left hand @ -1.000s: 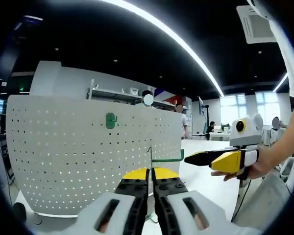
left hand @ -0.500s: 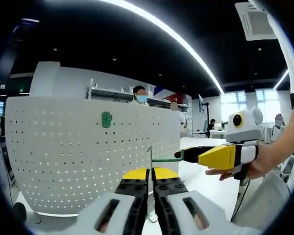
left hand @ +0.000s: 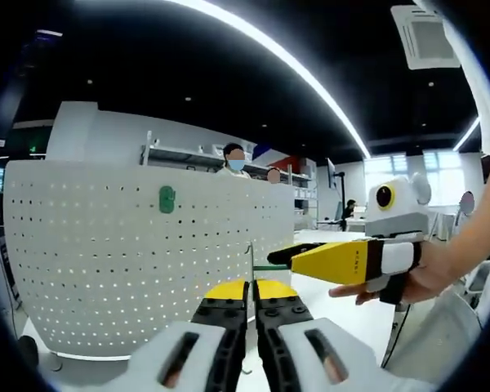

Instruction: Insert the hook assembly into the mounting plate slot until the hook locks in place.

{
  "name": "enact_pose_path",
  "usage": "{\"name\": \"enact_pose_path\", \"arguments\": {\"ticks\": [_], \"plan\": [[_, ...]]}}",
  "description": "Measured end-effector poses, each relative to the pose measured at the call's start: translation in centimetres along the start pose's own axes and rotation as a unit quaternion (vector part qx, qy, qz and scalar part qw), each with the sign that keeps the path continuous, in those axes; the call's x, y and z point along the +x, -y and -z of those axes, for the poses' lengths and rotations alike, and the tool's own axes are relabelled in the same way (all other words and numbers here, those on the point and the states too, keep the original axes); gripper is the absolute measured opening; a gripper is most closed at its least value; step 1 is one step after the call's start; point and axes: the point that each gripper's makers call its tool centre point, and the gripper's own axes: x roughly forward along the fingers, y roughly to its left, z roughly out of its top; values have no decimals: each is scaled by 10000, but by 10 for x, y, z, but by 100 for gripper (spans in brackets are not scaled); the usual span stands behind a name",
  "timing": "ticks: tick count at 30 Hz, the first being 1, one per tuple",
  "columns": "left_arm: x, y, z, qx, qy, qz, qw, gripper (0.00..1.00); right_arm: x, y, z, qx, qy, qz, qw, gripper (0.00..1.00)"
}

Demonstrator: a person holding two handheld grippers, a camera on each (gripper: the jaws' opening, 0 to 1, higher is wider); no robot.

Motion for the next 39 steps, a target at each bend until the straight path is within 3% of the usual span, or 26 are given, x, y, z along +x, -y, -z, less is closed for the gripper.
{"name": "enact_pose_path", "arguments": {"ticks": [14, 21, 39], "plan": [[3, 9, -3, 68, 51, 150, 9999, 2, 4, -2, 2, 169, -17, -57, 9998, 13], [3, 11, -4, 59, 62, 79, 9999, 1, 4, 5, 0, 63, 5, 224, 9997, 5], [3, 11, -1, 47, -2, -14, 10000, 2, 3, 7, 3, 40, 9, 414, 9991, 2]]}}
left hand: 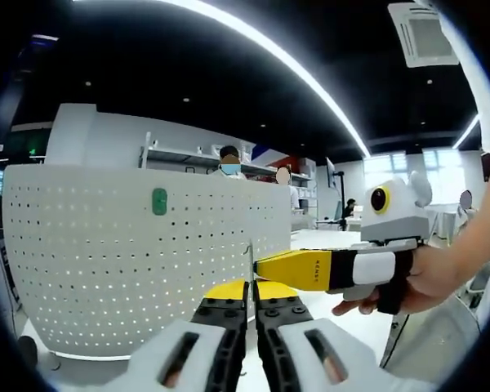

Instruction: Insert the hook assembly into the mounting plate slot until the hook locks in place.

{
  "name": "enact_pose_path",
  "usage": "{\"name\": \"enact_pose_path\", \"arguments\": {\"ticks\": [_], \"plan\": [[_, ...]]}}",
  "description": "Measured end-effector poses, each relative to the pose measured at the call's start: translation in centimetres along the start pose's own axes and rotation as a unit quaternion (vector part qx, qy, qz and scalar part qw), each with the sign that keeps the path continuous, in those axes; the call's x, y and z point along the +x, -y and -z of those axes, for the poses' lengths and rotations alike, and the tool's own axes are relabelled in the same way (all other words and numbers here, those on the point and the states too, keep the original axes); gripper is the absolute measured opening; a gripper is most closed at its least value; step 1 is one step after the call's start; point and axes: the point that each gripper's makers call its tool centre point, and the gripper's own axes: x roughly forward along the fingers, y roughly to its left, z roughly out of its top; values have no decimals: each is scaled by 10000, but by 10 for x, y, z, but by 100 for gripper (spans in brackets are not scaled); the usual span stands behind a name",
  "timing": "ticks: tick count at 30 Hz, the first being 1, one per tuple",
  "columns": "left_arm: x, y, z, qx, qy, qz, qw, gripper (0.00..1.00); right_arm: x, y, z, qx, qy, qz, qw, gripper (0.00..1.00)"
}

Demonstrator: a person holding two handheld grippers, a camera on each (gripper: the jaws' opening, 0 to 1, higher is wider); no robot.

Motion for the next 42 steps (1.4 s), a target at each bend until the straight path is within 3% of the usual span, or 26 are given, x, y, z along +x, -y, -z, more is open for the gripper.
{"name": "enact_pose_path", "arguments": {"ticks": [11, 18, 34, 38, 42], "plan": [[1, 1, -1, -152, 33, 57, 9999, 3, 0, 0, -2, -61, -30, -12, 10000, 1], [1, 0, -2, -3, 37, 38, 10000, 6, 0, -1, -3, -103, -47, -21, 9999, 1], [4, -4, 16, -81, -334, -81, 9994, 64, -2, 2, -4, -103, -72, 18, 9999, 1], [4, -7, 18, -108, -356, -162, 9992, 71, -1, 3, -4, -96, -82, 22, 9999, 1], [4, -7, 18, -101, -345, -175, 9992, 72, -1, 3, -3, -72, -90, 32, 9999, 1]]}}
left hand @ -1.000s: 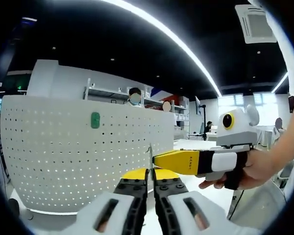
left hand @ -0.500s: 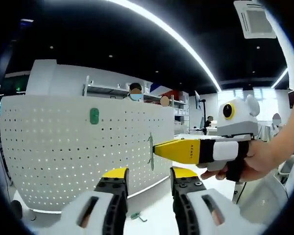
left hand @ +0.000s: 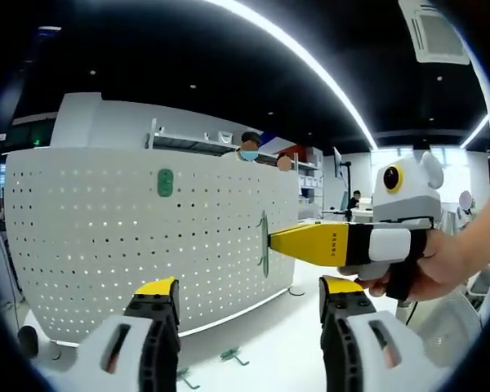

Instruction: Insert the hook assembly into the mounting plate slot until the hook locks in place.

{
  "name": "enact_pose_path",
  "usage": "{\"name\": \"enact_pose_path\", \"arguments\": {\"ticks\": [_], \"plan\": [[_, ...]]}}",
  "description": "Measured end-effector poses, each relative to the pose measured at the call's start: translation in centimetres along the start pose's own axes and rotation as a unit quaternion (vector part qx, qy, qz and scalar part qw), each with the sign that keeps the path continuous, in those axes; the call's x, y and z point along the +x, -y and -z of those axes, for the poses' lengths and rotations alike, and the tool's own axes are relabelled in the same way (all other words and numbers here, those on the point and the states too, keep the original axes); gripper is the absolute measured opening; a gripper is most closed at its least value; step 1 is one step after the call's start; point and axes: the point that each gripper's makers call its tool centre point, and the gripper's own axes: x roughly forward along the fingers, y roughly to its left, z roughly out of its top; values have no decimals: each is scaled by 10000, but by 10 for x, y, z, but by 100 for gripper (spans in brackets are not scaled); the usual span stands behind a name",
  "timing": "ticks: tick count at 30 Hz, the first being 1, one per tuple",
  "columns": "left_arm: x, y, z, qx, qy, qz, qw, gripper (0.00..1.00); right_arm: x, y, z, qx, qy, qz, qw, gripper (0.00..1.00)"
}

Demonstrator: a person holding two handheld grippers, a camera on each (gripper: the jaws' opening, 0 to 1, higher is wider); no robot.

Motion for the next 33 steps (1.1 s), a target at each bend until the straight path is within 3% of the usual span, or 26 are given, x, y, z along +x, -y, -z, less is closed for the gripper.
{"name": "enact_pose_path", "arguments": {"ticks": [12, 16, 17, 24, 33], "plan": [[0, 0, 0, -57, 5, -3, 10000, 71, 0, 1, 0, -119, 0, 91, 9999, 1], [-1, -1, 0, -41, 2, -33, 10000, 71, -4, 16, -4, -199, 69, 474, 9987, 1], [-1, -2, 0, -61, 1, -38, 10000, 71, -8, 27, -6, -259, 71, 743, 9969, 1], [-1, -3, 0, -62, -6, -78, 10000, 71, -24, 59, -4, -310, -20, 1595, 9867, 1], [-2, -5, -2, -41, 33, -94, 9999, 70, -19, 60, -6, -253, -30, 1595, 9869, 1]]}}
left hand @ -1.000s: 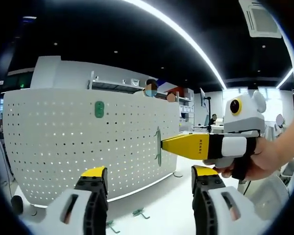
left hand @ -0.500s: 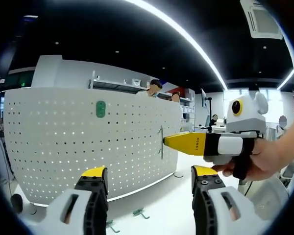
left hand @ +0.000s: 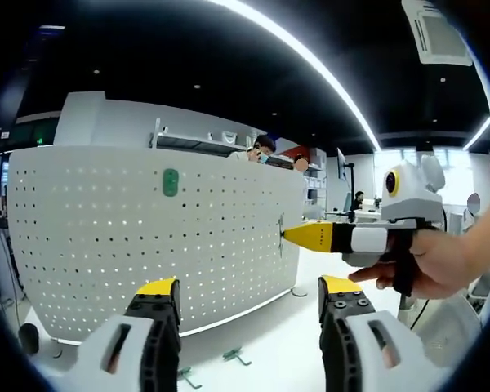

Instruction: Insert the hook assembly into the mounting plate slot until the hook locks in place.

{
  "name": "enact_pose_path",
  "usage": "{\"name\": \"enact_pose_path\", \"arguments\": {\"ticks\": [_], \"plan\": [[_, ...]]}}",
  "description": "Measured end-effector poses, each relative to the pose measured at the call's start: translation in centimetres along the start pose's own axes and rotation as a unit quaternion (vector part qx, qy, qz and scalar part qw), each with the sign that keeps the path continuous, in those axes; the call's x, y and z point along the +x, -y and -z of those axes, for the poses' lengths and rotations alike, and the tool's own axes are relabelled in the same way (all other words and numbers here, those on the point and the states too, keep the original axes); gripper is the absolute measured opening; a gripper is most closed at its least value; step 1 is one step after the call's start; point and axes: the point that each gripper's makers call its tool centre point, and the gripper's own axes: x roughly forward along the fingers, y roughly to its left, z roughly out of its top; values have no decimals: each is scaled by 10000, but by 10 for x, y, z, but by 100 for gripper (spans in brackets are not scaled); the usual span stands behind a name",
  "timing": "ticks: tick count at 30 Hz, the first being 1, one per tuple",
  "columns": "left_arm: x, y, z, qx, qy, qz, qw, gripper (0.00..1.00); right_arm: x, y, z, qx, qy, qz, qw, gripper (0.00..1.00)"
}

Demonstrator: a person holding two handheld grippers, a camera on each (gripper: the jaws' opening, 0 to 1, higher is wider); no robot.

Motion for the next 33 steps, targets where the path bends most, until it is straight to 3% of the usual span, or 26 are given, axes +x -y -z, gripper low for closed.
{"name": "enact_pose_path", "arguments": {"ticks": [18, 33], "plan": [[-17, -31, -2, -66, 18, -379, 9993, 71, 28, 13, -22, -127, 127, 348, 9992, 1], [-34, -44, 3, -130, 22, -600, 9981, 71, 44, 23, -34, -188, 229, 559, 9980, 1]]}}
